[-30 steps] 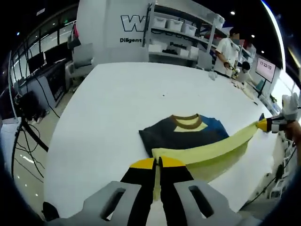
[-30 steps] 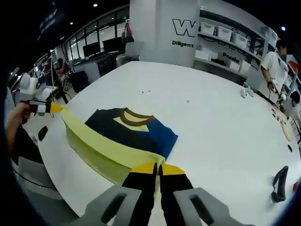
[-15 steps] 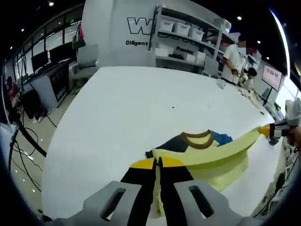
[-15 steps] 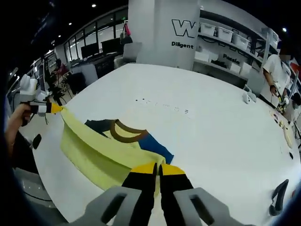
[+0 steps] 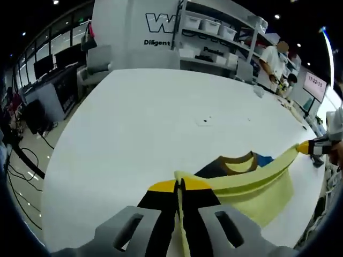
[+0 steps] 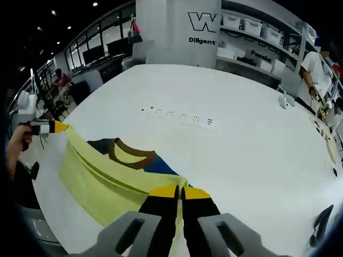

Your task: Fold the garment on the visible template until the final outline fits inside the template.

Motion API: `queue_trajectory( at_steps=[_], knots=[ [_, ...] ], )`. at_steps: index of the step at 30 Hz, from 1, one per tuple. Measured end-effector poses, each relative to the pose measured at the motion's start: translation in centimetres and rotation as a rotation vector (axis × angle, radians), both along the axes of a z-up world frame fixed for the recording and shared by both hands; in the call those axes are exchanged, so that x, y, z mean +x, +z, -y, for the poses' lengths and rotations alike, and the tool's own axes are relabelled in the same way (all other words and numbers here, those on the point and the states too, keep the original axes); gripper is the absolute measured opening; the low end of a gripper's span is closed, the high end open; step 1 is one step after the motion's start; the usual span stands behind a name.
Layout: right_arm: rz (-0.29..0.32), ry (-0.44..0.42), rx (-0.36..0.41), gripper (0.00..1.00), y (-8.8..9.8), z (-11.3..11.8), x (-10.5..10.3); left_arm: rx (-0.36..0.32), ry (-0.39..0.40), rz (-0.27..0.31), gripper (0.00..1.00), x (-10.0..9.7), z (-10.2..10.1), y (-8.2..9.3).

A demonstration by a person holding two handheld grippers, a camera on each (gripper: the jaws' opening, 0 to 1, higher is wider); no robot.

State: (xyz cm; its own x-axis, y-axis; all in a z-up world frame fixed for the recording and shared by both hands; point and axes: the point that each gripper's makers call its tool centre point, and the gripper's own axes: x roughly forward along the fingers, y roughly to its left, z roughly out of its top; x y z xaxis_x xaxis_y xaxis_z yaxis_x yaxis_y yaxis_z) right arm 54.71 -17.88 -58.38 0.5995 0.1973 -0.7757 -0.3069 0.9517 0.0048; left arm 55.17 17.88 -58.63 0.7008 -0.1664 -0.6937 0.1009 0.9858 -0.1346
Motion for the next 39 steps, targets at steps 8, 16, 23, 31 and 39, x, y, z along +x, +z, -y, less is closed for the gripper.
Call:
queue_trajectory(
  at_steps=[8, 16, 23, 31, 39],
  knots=[
    [-0.033, -0.052, 0.017, 0.0, -2.1, 0.3, 2.3, -0.024, 0.051, -0.044, 0.05, 2.1, -0.6, -2.5],
    [-0.095, -0.067, 0.021, 0.0, -5.1, 0.8, 3.0, -0.014, 0.043, -0.09, 0.05, 2.5, -0.3, -5.0],
    [-0.083, -0.089, 0.059, 0.0, -6.1, 0.6, 3.9, -0.021, 0.044, -0.069, 0.06, 3.6, -0.4, -5.6],
    [-0.003, -0.157, 0.135, 0.0, -6.1, 0.8, 5.3, -0.033, 0.055, -0.011, 0.05, 4.6, -0.8, -5.4],
    [0.061, -0.173, 0.168, 0.19, -5.3, 1.1, 5.1, -0.019, 0.015, 0.066, 0.14, 4.0, -0.2, -4.0]
  ],
)
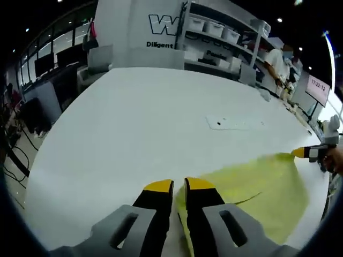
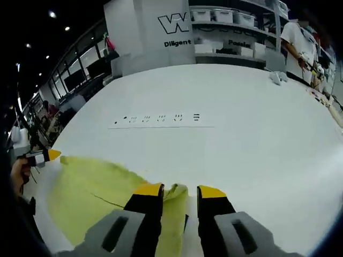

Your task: Fold the garment on the visible template until the final outline fits inside the template.

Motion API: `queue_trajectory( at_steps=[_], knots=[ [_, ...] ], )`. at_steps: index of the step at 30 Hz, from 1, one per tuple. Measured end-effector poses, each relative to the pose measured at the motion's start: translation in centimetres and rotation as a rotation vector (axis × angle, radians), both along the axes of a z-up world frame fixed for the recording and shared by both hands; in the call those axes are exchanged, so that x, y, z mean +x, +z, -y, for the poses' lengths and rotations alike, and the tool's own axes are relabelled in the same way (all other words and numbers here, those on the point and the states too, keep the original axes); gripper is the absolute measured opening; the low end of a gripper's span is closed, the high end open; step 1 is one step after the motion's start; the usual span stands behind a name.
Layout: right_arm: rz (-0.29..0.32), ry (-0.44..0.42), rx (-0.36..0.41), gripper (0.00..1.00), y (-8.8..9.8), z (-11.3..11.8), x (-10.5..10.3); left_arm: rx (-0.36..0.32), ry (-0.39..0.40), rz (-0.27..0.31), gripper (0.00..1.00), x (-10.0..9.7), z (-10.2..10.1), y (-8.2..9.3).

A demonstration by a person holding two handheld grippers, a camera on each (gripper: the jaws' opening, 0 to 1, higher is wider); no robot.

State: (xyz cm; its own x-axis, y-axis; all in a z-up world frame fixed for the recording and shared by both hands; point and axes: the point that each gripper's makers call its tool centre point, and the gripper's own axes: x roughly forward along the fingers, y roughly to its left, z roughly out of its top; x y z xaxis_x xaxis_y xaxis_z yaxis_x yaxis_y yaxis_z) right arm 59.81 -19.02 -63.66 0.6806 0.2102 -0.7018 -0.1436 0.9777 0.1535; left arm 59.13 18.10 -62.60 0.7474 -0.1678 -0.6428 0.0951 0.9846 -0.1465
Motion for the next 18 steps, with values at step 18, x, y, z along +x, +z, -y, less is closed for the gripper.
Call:
queue_trajectory(
  at_steps=[18],
  knots=[
    [-0.013, 0.107, -0.081, 0.35, -2.5, -1.5, -1.0, 0.081, -0.157, 0.038, 0.33, -1.0, 1.9, -2.1]
  ],
)
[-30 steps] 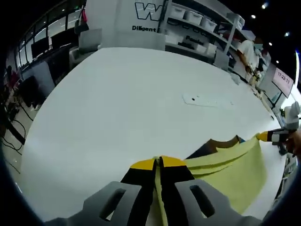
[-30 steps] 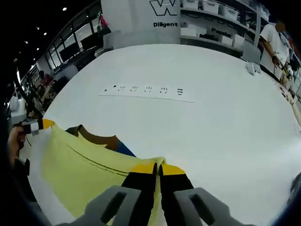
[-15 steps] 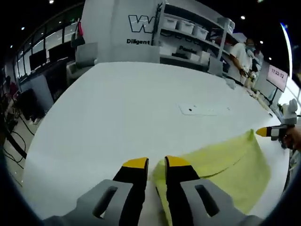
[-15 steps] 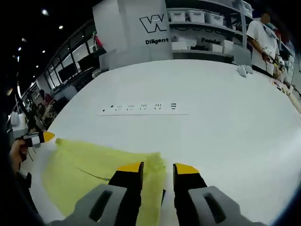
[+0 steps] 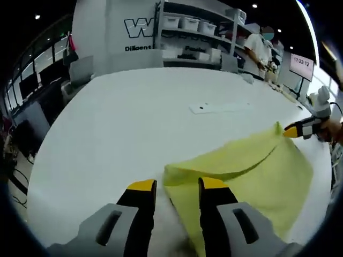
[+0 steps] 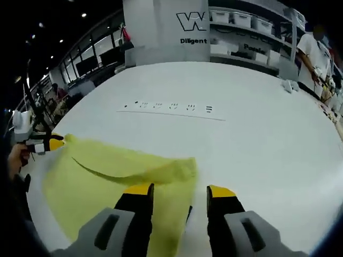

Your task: Fold the garment on the visible template until the final outline fits inside the template.

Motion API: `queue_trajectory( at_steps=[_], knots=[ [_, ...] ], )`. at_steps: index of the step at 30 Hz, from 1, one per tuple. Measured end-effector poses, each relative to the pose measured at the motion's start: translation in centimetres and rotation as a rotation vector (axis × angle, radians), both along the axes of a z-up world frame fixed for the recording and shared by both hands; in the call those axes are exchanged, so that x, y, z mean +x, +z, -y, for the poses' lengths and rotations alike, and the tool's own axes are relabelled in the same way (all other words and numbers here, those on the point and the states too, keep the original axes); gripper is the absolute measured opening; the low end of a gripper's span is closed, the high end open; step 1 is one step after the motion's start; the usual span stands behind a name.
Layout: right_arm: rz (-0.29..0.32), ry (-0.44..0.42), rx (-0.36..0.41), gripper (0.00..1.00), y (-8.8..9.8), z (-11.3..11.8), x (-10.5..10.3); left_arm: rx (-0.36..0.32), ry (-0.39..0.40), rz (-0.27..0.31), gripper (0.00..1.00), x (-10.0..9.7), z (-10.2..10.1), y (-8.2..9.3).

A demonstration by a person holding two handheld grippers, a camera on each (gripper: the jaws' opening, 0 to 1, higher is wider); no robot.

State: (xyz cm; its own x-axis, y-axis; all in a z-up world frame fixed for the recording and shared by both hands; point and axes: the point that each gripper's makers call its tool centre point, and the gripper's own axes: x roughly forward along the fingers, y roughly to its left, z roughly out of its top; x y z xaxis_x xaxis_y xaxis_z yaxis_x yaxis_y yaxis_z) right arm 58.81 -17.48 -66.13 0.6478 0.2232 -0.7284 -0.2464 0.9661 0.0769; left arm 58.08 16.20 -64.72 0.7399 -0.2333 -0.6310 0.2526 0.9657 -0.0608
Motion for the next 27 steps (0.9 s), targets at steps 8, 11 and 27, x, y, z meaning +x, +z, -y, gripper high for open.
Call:
queue_trajectory(
  at_steps=[8, 11, 27],
  knots=[
    [0.031, -0.099, 0.031, 0.34, 0.1, 0.7, 1.8, 0.022, 0.107, 0.052, 0.32, 2.6, -2.2, 0.2],
    [0.038, -0.102, 0.056, 0.33, 0.7, 0.4, 1.5, -0.006, 0.122, 0.052, 0.31, 2.4, -2.4, 0.8],
    [0.069, 0.005, 0.14, 0.34, 4.5, -1.1, -6.0, -0.06, 0.049, 0.069, 0.35, -4.5, -0.9, 4.9]
  ],
)
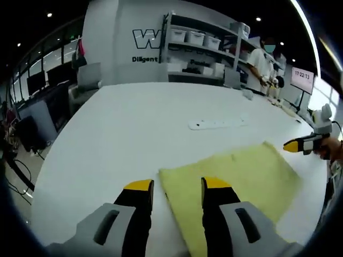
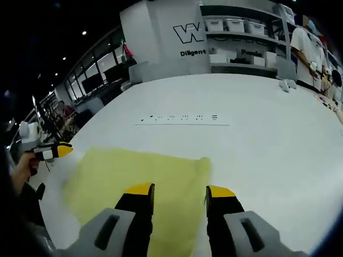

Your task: Fold the garment on the visible template until the final outline fits inside the template.

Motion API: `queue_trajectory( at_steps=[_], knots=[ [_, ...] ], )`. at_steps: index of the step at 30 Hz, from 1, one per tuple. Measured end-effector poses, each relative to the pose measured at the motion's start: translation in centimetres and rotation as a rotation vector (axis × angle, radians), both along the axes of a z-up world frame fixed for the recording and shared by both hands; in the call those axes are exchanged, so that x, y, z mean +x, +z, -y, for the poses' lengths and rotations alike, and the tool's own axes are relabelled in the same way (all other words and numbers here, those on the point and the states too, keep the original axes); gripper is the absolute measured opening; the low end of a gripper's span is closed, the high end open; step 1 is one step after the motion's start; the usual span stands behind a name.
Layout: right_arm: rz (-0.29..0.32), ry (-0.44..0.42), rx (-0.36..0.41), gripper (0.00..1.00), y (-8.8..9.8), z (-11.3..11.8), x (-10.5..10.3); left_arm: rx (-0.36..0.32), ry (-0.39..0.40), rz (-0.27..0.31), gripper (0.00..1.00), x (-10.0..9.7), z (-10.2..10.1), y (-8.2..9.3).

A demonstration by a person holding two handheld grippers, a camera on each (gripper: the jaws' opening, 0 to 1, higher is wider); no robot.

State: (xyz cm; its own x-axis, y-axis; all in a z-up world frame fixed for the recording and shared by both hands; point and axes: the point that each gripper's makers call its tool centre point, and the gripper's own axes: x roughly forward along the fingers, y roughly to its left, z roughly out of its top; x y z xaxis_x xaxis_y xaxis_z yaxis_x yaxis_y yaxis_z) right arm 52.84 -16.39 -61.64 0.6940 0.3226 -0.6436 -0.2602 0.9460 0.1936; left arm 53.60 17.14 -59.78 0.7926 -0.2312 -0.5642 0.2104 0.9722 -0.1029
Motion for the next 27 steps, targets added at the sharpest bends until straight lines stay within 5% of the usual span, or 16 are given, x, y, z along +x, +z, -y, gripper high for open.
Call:
queue_trajectory(
  at_steps=[10, 23, 27],
  knots=[
    [-0.043, 0.035, -0.017, 0.33, -1.0, 0.0, -5.2, -0.027, -0.011, -0.068, 0.35, -6.0, -0.1, -1.2],
    [-0.116, 0.039, -0.028, 0.31, -3.9, 1.4, -10.5, -0.056, -0.002, -0.148, 0.32, -10.9, 0.2, -4.2],
    [-0.13, 0.032, -0.014, 0.21, -4.3, 1.7, -11.5, -0.075, 0.001, -0.167, 0.3, -11.3, 0.5, -4.7]
  ],
)
